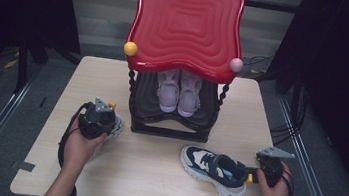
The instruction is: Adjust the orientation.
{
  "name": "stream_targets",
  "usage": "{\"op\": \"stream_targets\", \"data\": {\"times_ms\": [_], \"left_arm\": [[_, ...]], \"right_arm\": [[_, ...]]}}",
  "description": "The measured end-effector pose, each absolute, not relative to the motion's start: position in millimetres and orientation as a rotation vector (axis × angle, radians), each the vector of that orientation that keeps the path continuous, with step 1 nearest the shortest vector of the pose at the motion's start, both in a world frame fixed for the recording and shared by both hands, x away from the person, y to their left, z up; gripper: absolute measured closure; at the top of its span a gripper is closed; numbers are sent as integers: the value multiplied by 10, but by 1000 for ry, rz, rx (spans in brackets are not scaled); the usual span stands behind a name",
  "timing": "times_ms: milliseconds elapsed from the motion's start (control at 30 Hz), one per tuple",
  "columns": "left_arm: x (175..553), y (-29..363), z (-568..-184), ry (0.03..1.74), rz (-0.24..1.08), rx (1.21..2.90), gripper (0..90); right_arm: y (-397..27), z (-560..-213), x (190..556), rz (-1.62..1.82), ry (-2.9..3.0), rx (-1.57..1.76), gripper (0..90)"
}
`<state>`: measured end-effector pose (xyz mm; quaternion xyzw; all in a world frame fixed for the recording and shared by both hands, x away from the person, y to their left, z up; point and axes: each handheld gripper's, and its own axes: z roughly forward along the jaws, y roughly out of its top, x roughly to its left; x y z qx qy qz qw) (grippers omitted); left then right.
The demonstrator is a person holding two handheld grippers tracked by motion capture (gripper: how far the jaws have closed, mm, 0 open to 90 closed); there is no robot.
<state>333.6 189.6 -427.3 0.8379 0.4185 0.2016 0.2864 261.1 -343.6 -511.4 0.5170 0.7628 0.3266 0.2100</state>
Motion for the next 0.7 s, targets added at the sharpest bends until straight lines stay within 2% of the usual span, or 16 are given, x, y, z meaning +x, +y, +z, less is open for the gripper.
{"op": "stream_targets", "data": {"times_ms": [33,167,433,633,700], "left_arm": [[3332,1899,-4270,1115,523,2233,744],[3278,1881,-4259,1086,484,2242,770],[3118,1873,-4221,1054,375,2274,764],[3187,1843,-4237,1120,405,2209,513],[3237,1812,-4270,1150,405,2183,477]], "right_arm": [[-3435,-5114,2611,908,2121,1438,121],[-3435,-5114,2611,908,2121,1438,122],[-3435,-5113,2611,908,2121,1437,121],[-3435,-5114,2611,908,2121,1437,121],[-3434,-5114,2611,908,2122,1438,121]]}}
